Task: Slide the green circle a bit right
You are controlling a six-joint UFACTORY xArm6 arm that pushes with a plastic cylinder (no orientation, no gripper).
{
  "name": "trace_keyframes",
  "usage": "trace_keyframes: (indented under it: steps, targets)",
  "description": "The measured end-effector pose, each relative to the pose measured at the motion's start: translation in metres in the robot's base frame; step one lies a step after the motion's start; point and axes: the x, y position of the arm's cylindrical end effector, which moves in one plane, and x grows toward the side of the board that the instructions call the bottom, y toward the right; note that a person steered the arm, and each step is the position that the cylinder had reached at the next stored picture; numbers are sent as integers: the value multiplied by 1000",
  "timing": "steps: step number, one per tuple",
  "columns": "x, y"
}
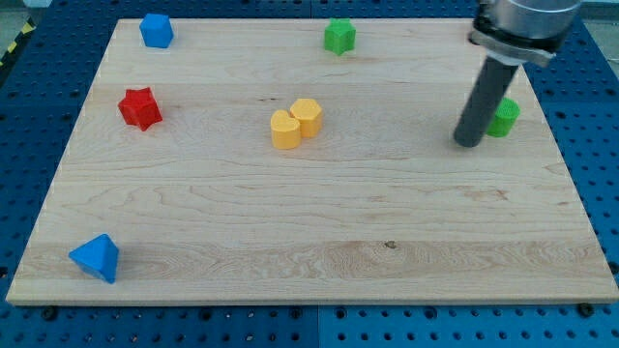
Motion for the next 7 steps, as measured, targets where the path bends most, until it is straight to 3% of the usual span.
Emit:
trace_keyframes:
  steps: [2,7]
  targets:
    - [-31,-20]
    - [-31,19]
